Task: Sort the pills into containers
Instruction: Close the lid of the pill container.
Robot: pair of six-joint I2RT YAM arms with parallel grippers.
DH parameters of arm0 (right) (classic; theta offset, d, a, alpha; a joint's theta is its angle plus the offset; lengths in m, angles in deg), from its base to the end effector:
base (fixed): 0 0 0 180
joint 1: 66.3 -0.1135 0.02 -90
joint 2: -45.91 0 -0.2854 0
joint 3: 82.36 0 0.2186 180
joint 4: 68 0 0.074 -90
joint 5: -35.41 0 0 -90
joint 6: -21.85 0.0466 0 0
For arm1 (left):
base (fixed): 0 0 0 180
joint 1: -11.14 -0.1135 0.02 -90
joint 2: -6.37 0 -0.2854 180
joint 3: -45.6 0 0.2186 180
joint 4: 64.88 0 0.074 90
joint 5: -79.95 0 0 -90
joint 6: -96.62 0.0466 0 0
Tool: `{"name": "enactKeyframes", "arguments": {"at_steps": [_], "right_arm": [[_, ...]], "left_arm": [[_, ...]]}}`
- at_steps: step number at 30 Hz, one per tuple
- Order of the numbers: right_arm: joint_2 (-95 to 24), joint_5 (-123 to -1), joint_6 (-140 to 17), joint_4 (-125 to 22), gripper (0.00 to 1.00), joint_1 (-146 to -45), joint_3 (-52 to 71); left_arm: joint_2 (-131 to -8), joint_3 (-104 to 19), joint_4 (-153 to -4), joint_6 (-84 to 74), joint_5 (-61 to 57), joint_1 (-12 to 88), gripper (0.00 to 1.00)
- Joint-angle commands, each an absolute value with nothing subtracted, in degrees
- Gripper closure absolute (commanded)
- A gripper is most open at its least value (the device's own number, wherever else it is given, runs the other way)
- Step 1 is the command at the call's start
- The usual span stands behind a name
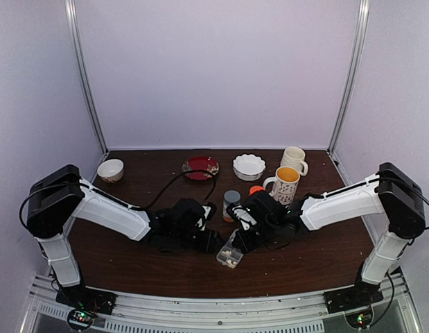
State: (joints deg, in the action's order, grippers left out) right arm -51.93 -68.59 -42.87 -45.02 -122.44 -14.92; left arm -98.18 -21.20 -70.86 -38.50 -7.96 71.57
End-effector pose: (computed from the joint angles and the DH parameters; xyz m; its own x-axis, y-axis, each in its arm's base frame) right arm 0.1681 0.2708 0.1899 -0.7828 -0.4230 -0.4565 -0.6103 0.6651 0.4303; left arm 0.1721 -0.3067 0.1726 -0.8658 0.0910 -0.4920 0.3808 0.7578 -0.5298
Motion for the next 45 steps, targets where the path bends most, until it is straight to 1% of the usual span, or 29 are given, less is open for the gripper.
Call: {"name": "enactKeyframes", "arguments": {"at_steps": [1, 6, 12, 16, 21, 25, 30, 31, 35, 37, 40, 44, 45], "right_arm": [[-52.62, -66.84, -42.54, -42.09, 1.00, -122.60, -14.86], [-52.52, -66.87, -42.31, -42.53, 1.00, -122.58, -15.26], [-52.53, -66.97, -42.22, -42.61, 1.00, -122.58, -15.45], [-52.45, -66.96, -42.22, -42.58, 1.00, -122.55, -15.36], [-52.16, -66.62, -42.43, -42.23, 1.00, -122.47, -15.45], [-52.13, -66.63, -42.31, -42.22, 1.00, -122.47, -15.45], [-52.21, -66.56, -42.35, -42.15, 1.00, -122.47, -15.67], [-52.18, -66.53, -42.32, -42.15, 1.00, -122.47, -15.75], [-51.55, -66.23, -42.24, -42.18, 1.00, -122.42, -16.17], [-51.04, -65.98, -42.06, -42.31, 1.00, -122.38, -16.55], [-50.68, -65.84, -42.04, -42.07, 1.00, -122.38, -16.77], [-50.68, -65.67, -41.91, -42.14, 1.00, -122.29, -16.99], [-50.68, -65.69, -41.85, -42.21, 1.00, -122.25, -17.03]], "left_arm": [[-97.97, -20.43, -64.53, -37.71, -3.68, 71.40, 0.46], [-100.89, -22.55, -65.20, -37.84, -1.25, 71.42, 0.45], [-99.91, -21.26, -63.71, -37.85, -1.76, 71.42, 0.43], [-101.26, -23.80, -68.81, -38.74, -4.30, 71.42, 0.45], [-101.67, -25.15, -73.63, -39.78, -7.70, 71.35, 0.52], [-99.93, -23.03, -72.13, -40.84, -9.13, 71.04, 0.58], [-98.74, -20.96, -70.75, -41.71, -10.81, 70.53, 0.63], [-98.68, -20.95, -70.93, -41.76, -10.95, 70.48, 0.64], [-97.95, -20.46, -68.99, -40.35, -10.12, 70.55, 0.77], [-97.57, -19.92, -66.09, -39.06, -6.60, 70.50, 0.80], [-97.00, -19.23, -63.24, -38.69, -5.54, 70.50, 0.78], [-97.14, -18.65, -59.46, -38.64, -3.68, 70.52, 0.63], [-97.56, -18.60, -58.49, -38.69, -3.04, 70.53, 0.62]]}}
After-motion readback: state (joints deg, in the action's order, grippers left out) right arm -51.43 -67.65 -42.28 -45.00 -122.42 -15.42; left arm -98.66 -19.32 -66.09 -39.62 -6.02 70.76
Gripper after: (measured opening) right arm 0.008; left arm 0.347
